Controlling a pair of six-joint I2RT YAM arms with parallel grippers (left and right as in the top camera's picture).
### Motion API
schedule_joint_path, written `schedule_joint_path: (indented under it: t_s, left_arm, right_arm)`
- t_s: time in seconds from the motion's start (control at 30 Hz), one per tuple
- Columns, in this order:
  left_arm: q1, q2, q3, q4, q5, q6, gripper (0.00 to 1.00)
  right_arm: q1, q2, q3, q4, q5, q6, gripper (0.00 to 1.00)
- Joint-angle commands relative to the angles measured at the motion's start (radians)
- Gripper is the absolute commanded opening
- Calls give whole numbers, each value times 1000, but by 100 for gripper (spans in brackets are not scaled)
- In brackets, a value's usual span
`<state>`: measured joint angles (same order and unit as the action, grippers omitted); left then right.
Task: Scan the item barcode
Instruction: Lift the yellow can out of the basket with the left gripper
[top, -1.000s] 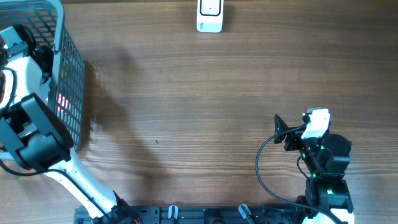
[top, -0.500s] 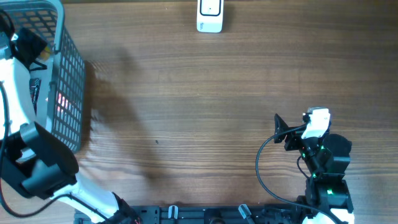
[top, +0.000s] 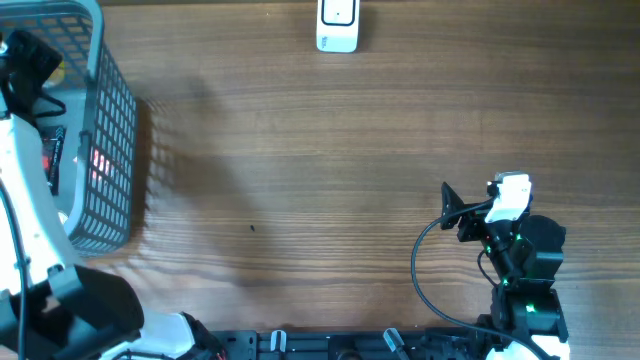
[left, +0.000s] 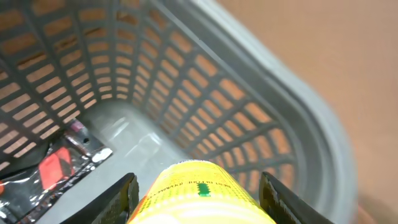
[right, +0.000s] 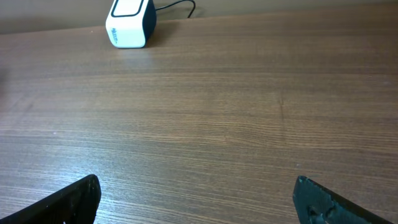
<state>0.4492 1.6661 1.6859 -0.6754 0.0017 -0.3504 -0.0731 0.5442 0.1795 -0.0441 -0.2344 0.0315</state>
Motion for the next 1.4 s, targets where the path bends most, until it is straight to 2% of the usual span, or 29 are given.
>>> schedule_joint_path:
  t_s: [0.0, 0.2, 0.53, 0.9, 1.1, 1.37]
  left_arm:
    - [-63, -64, 9, 4, 10, 5, 56]
    - [-172, -89, 9, 10, 9, 6, 56]
    - [-243, -135, 9, 34, 9, 5, 55]
    - [-402, -127, 8, 84, 9, 5, 55]
    - [-465, -27, 8, 62, 9, 5, 54]
    - [-502, 198, 8, -10, 9, 3, 54]
  right_arm:
    - [-3, 2, 20, 7, 10, -5, 100]
    - [-3, 2, 21, 7, 10, -5, 100]
    - [-3, 2, 20, 9, 10, -5, 100]
    - [-3, 2, 21, 10, 10, -6, 100]
    - [-3, 2, 20, 10, 10, -6, 100]
    - [-3, 2, 20, 10, 10, -6, 100]
